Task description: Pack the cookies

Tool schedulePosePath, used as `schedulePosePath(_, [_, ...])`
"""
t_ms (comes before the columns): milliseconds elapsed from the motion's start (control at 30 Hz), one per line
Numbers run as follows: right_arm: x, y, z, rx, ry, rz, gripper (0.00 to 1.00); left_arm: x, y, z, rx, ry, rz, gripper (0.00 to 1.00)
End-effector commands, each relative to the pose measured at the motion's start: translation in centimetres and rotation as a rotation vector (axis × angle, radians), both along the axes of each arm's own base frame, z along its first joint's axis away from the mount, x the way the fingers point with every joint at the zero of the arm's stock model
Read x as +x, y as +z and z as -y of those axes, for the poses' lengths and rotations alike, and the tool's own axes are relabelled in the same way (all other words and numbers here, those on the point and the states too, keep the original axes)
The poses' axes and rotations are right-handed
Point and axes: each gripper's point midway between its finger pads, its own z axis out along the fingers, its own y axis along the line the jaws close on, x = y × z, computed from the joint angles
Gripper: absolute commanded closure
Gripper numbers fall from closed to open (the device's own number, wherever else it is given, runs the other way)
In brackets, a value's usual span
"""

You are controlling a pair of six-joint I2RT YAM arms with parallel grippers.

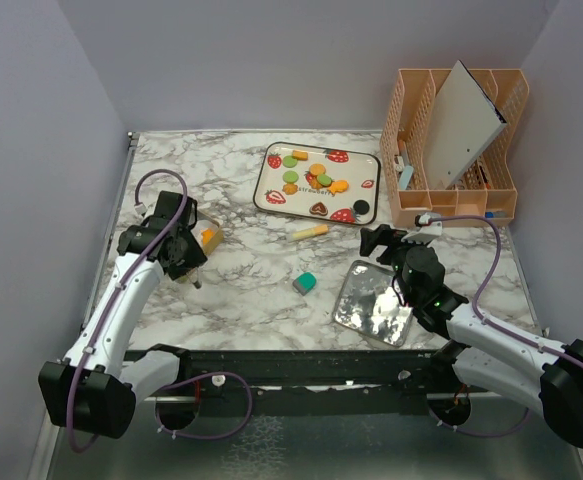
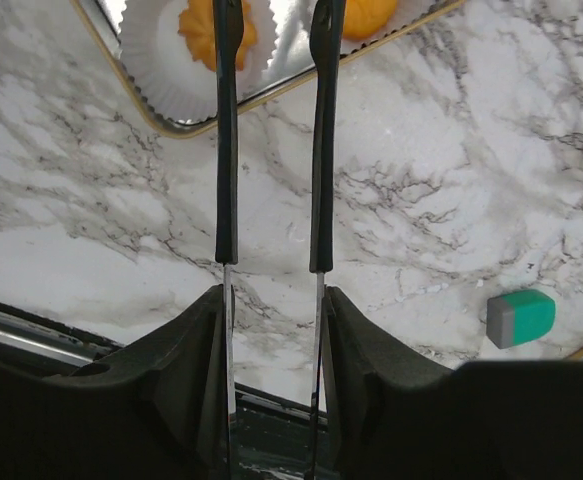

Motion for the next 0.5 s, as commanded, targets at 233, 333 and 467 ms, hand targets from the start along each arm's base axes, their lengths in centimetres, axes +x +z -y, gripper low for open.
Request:
schedulePosePath(233, [0.0,-0.1,0.2,0.009,-0.007,0.005,0.00,4.1,6.0,4.5,-0.124,-0.356,0.225,0.56])
schedulePosePath(333, [0.0,-0.1,0.2,0.009,-0.007,0.005,0.00,4.8,5.9,5.9,-0.160,-0.420,0.206,0.57])
schedulePosePath(467, [0.0,-0.1,0.2,0.009,-0.009,0.006,0.00,6.0,6.3,8.1,-0.166,-0.504,0.223,0.58])
